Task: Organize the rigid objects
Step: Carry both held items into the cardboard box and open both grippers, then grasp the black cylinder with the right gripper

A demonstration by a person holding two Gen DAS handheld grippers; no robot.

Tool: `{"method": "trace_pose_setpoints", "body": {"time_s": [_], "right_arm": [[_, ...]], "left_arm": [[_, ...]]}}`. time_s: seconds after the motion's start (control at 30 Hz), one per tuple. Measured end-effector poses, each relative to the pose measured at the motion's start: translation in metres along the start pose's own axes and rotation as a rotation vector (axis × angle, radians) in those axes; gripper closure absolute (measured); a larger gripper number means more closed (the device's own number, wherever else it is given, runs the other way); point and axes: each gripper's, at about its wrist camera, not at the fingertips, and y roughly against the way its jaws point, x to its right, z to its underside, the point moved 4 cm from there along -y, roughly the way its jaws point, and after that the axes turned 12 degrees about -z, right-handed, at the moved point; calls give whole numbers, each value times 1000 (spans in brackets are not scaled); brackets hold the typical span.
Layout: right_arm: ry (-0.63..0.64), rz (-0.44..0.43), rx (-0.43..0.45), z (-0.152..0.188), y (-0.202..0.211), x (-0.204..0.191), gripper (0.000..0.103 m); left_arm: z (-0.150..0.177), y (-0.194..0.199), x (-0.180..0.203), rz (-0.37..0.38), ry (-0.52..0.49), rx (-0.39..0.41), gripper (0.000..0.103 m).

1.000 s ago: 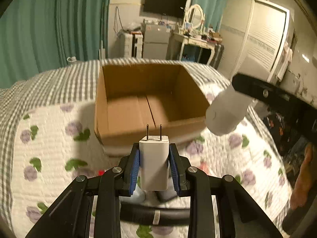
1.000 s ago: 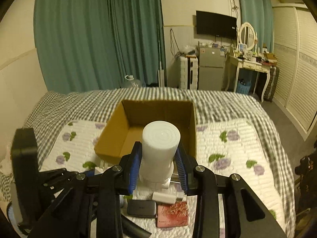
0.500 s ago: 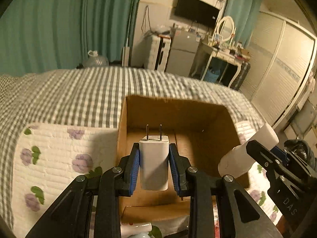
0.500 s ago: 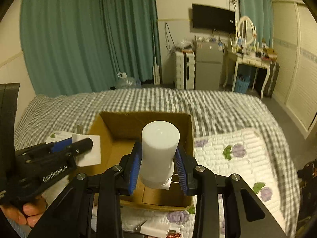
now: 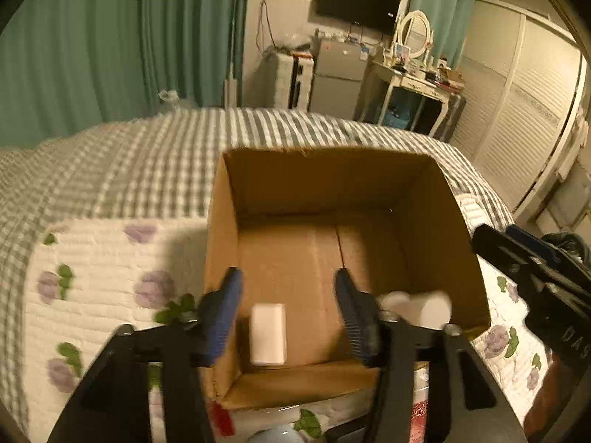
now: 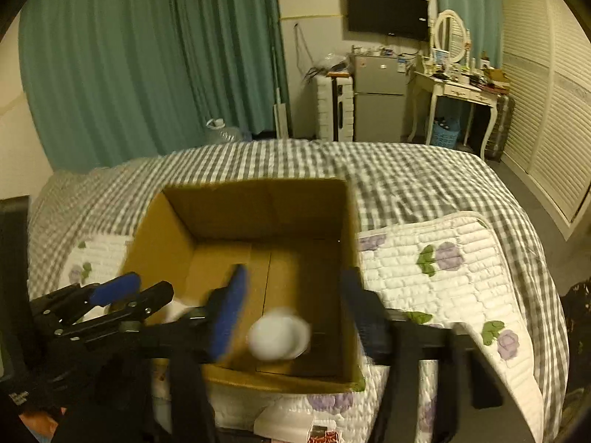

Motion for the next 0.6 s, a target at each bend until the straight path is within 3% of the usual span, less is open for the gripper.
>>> {"method": "trace_pose_setpoints", "body": {"time_s": [0.07,0.3,0.6], "right_arm": [[-9,13,21,-3,16,2,39],[15,63,70,4,79,-2,12],[56,76,-6,73,106,-4,11]], "left_arm": [[-4,15,-3,0,-4,22,44],[10,63,-13,10,-5,48,40],[74,71,-7,-45,-92,22,40]]}}
